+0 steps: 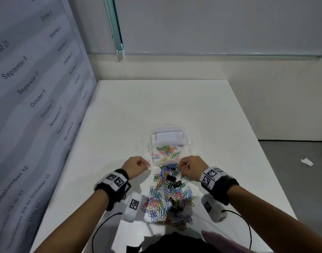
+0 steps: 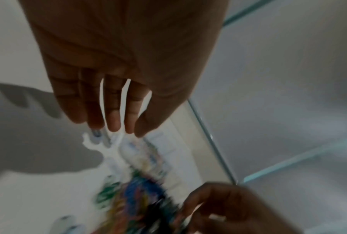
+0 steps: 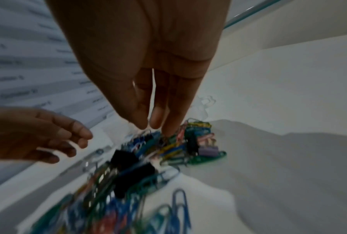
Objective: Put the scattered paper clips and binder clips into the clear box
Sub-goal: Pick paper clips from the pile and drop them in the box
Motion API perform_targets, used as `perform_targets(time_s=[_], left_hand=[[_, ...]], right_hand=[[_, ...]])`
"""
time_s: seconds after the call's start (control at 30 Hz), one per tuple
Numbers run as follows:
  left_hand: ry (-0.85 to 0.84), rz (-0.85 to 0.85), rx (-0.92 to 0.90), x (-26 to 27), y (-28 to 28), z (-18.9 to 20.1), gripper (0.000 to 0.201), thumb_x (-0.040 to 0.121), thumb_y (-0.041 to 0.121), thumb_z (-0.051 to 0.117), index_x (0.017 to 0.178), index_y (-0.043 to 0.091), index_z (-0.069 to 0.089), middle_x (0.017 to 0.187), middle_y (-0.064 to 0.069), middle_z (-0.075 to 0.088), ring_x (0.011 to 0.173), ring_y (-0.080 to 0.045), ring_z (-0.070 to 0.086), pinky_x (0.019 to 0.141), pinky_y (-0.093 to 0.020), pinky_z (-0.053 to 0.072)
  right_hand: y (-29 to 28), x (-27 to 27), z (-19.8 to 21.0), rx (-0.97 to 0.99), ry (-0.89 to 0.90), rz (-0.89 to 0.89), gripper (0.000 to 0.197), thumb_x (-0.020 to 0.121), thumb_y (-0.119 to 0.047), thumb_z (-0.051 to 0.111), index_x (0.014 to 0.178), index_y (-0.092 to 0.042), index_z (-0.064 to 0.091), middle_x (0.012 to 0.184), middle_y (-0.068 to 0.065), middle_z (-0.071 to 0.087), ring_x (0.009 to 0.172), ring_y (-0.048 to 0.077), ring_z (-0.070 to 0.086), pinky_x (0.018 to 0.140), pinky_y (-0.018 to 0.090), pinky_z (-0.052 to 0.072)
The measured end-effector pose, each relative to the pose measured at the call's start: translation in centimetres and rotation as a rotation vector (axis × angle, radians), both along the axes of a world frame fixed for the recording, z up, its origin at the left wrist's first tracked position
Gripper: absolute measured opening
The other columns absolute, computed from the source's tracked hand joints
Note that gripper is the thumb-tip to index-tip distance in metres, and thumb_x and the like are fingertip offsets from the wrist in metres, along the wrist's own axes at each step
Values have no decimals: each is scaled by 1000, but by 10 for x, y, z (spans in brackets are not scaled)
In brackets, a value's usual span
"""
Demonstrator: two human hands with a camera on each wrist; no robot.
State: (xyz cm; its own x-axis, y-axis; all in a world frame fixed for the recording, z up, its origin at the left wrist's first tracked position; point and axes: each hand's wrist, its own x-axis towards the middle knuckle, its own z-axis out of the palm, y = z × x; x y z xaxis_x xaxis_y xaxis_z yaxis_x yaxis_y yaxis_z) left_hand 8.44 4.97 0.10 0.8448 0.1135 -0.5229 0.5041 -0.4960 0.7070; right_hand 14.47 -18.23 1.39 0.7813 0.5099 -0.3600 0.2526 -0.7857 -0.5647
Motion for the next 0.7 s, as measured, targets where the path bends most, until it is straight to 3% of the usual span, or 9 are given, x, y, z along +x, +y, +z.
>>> perform_targets(time_s=[0.07, 0.13, 0.23, 0.37, 0.47, 0.57, 0.63, 0.7], left_hand=[[68, -225, 267, -6, -3, -12, 45, 81, 26, 69, 122, 13, 54, 115, -7, 54, 108, -23, 53, 96, -34, 47], [72, -372, 398, -12, -15, -15, 78, 75, 38, 73, 140, 16, 35, 136, -9, 38, 127, -25, 40, 109, -36, 36], [-7, -459, 399, -16, -34, -22, 97, 67, 40, 79, 145, 21, 24, 142, -6, 27, 133, -25, 29, 112, -38, 33], [-66, -505, 407, -16, -51, -32, 112, 58, 41, 84, 146, 24, 16, 138, -6, 26, 131, -25, 29, 109, -40, 37], [-82, -430, 354, -15, -55, -37, 102, 61, 37, 83, 143, 24, 24, 134, -5, 30, 126, -22, 33, 107, -37, 38], [-115, -366, 315, -14, -51, -37, 60, 77, 27, 72, 129, 20, 42, 118, -5, 40, 112, -21, 45, 96, -30, 41], [-152, -353, 351, -15, -47, -36, 34, 86, 20, 61, 119, 16, 49, 105, -2, 41, 101, -21, 50, 88, -28, 41], [-161, -337, 374, -16, -42, -36, 22, 91, 18, 54, 112, 11, 53, 97, 0, 39, 97, -24, 52, 84, -28, 41]], right_hand=[[-2, -9, -9, -100, 7, 78, 25, 78, -9, 60, 101, -15, 66, 109, 5, 64, 78, 9, 51, 69, 13, 42], [-2, -18, -19, -159, 5, 141, 41, 74, -18, 68, 114, -17, 56, 118, 5, 52, 94, 15, 49, 83, 25, 43], [-1, -28, -29, -151, 15, 221, 67, 68, -27, 75, 128, -18, 46, 125, 9, 41, 111, 23, 44, 94, 29, 40], [0, -31, -36, -159, -14, 319, 79, 66, -33, 80, 133, -15, 44, 125, 16, 42, 117, 30, 40, 101, 34, 38], [-6, -33, -35, -159, -24, 335, 75, 67, -31, 79, 133, -17, 44, 126, 14, 42, 118, 27, 39, 101, 32, 35], [-14, -37, -38, -116, -18, 279, 70, 66, -29, 78, 128, -22, 46, 124, 8, 42, 115, 23, 42, 100, 34, 40], [-18, -39, -38, -102, -10, 211, 63, 67, -30, 76, 122, -22, 47, 121, 5, 41, 109, 21, 47, 93, 33, 44], [-21, -41, -37, -129, -12, 147, 53, 70, -32, 74, 114, -19, 47, 120, 3, 42, 101, 20, 48, 81, 27, 41]])
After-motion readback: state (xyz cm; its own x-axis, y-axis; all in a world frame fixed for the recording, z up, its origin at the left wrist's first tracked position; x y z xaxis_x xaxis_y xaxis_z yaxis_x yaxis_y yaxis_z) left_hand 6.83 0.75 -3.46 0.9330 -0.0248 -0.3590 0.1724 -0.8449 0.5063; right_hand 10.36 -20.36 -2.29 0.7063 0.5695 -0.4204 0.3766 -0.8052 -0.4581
